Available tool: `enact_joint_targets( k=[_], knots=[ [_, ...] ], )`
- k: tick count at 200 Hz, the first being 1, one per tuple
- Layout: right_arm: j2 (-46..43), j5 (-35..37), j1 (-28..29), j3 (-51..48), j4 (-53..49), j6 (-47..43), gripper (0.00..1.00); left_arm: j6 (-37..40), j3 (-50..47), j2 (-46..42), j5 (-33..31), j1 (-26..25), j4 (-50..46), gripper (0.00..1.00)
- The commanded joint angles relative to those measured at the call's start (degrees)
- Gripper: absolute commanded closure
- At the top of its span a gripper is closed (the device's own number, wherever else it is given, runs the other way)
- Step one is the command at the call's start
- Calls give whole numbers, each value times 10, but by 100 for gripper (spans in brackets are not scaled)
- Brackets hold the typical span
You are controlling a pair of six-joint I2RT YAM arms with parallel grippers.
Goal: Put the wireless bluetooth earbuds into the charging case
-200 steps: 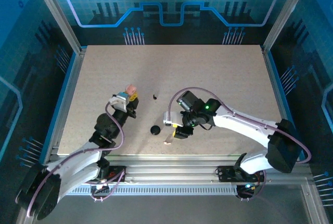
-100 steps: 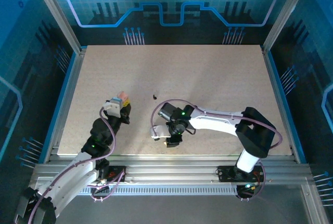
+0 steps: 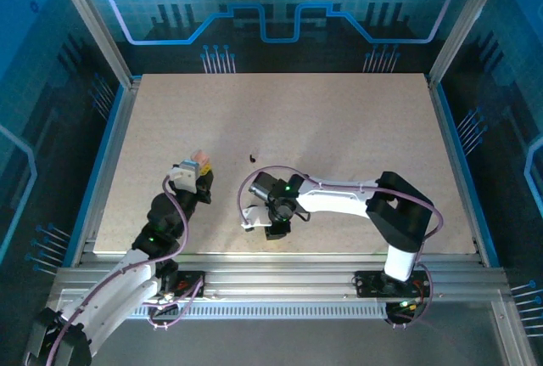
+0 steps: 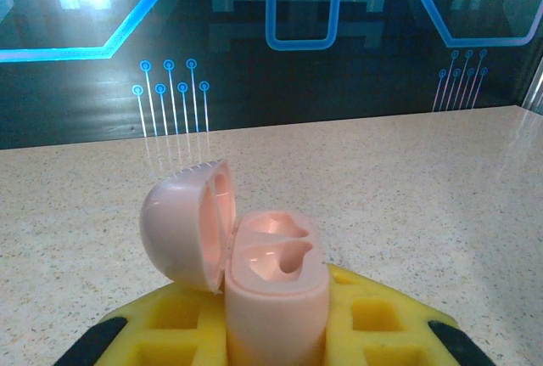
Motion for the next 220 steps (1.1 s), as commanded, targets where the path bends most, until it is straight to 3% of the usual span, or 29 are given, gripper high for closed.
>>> enact_joint_targets(
  k=[1, 68, 167, 220],
  knots=[
    [17, 4, 6, 15, -3, 6, 65, -2, -10, -7, -11, 7, 2, 85],
    [34, 16, 7, 17, -17, 2, 67, -2, -10, -8, -8, 7, 3, 85],
    [42, 45, 4, 12, -9, 13, 82, 7, -7, -11, -1, 6, -5, 85],
    [-23, -9, -45, 3, 65, 104, 83, 15, 4, 18, 70, 7, 26, 86]
  ],
)
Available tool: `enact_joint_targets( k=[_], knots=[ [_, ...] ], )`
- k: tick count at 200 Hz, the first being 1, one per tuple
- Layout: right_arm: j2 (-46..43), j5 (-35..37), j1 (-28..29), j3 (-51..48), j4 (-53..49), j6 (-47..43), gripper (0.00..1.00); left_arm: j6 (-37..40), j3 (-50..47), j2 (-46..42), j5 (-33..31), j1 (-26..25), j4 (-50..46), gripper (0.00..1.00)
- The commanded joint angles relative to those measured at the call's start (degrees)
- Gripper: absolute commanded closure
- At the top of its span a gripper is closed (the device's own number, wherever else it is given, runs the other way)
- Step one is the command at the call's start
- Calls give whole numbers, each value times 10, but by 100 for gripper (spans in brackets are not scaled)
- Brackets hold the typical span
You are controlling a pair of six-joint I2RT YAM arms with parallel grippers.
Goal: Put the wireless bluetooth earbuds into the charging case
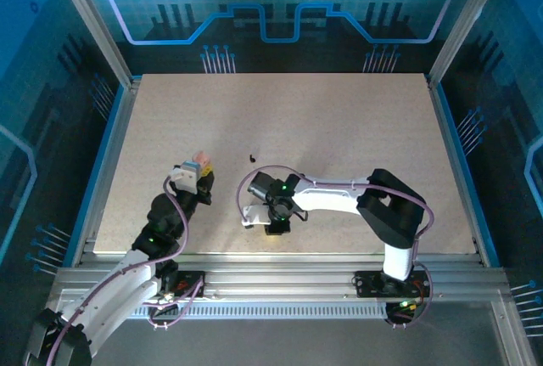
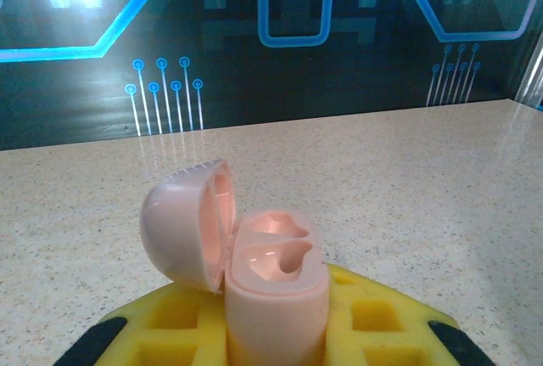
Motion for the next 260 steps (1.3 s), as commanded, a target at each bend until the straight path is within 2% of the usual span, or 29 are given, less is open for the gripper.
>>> enact_joint_targets(
  k=[1, 51, 93, 114, 153, 207, 260],
  knots=[
    [-50, -31, -32, -4, 57, 64, 83, 9, 7, 20, 53, 7, 30, 86],
    [-147, -114, -104, -35, 166, 170, 82, 18, 34, 167, 151, 6, 154, 86],
    [-223, -171, -163, -85, 306, 274, 83, 14, 48, 285, 232, 6, 284, 87],
    [-237, -197, -176, -92, 360, 316, 83, 18, 50, 322, 293, 5, 345, 87],
    [-246, -241, -194, -112, 491, 410, 83, 26, 62, 361, 349, 5, 389, 87],
    [-226, -259, -192, -134, 621, 515, 82, 30, 74, 381, 365, 3, 415, 87],
    [-208, -237, -171, -144, 664, 528, 83, 9, 74, 400, 353, 3, 466, 87]
  ],
)
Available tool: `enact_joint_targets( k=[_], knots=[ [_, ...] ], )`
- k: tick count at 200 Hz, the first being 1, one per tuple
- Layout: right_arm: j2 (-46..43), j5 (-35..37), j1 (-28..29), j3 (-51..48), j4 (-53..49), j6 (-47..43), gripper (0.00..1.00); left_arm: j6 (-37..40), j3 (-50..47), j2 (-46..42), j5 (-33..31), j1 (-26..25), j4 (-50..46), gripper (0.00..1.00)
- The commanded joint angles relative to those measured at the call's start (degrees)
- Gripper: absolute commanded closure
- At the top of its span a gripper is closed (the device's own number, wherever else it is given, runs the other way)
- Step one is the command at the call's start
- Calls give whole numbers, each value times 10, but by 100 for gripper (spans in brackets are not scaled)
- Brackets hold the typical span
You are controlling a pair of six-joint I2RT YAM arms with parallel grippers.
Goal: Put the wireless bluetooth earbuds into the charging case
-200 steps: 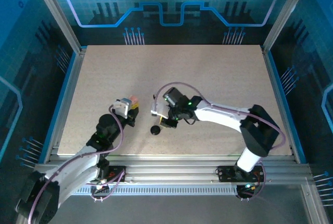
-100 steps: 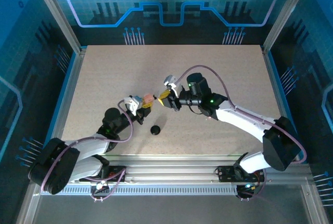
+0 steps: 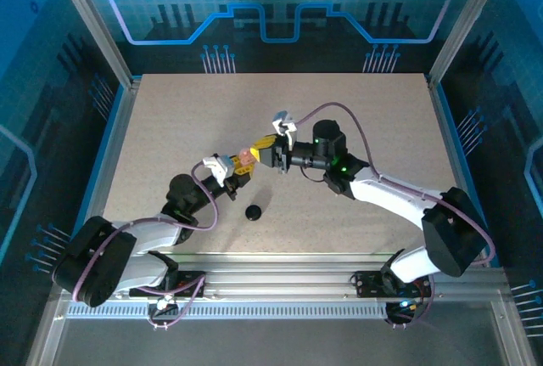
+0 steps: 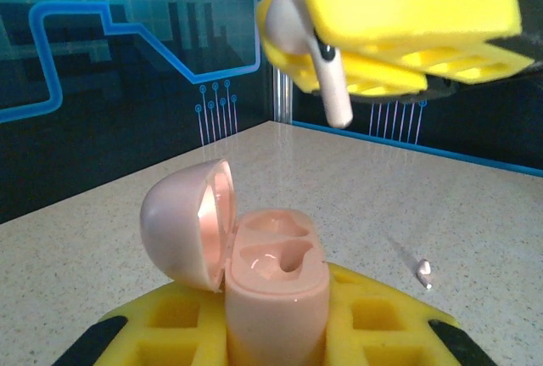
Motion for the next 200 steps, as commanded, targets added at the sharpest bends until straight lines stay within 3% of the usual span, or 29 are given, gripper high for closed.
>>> enact_joint_targets(
  k=[1, 80, 200],
  knots=[
    [10, 5, 12, -10, 56, 22, 83, -9, 15, 11, 8, 3, 56, 87],
    [36, 23, 25, -14, 93, 29, 83, -31, 14, 31, 2, 3, 109, 87],
    [42, 44, 29, -49, 108, 23, 83, -41, 15, 9, -15, 3, 109, 87]
  ],
)
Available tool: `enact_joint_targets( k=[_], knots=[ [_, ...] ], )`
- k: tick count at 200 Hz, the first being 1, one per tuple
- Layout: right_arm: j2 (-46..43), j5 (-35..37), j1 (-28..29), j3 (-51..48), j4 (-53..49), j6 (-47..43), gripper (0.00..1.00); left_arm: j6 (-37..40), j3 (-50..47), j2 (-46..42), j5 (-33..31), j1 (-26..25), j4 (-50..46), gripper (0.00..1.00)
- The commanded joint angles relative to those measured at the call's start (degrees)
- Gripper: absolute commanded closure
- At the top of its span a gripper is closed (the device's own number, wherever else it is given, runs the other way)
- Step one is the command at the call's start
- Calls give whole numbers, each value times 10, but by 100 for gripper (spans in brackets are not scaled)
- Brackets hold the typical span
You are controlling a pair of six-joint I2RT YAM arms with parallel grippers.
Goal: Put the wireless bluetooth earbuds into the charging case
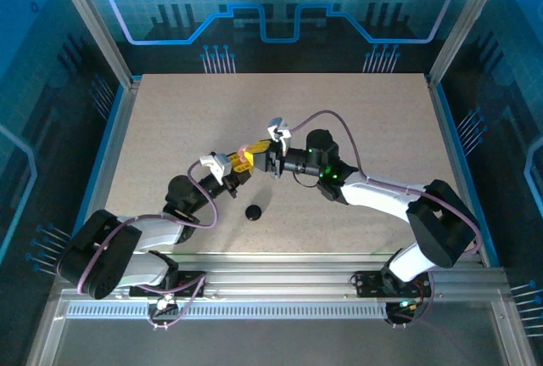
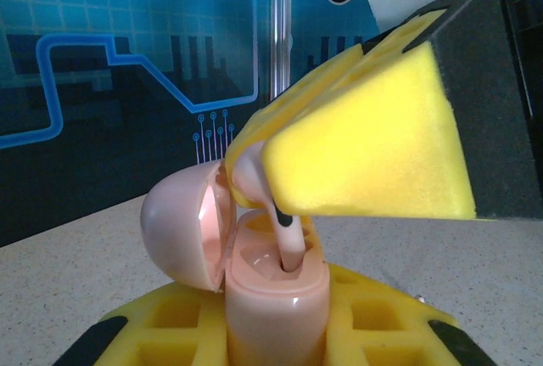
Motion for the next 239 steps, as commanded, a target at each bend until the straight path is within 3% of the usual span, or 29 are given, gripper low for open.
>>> enact_joint_targets(
  k=[1, 68, 163, 202, 239],
  knots=[
    [1, 10, 5, -15, 2, -2, 83, -7, 14, -17, -15, 3, 37, 87],
    [-16, 23, 2, -28, -36, -15, 78, -3, 17, -21, -18, 3, 37, 86],
    [-50, 6, -7, -16, -63, -11, 52, 4, 12, -24, -19, 3, 37, 86],
    [-112, 6, -11, 13, -204, -8, 46, 32, 7, -29, -21, 3, 11, 86],
    [-156, 68, 0, 89, -413, 24, 45, 61, 2, -36, -29, 3, -21, 86]
  ],
)
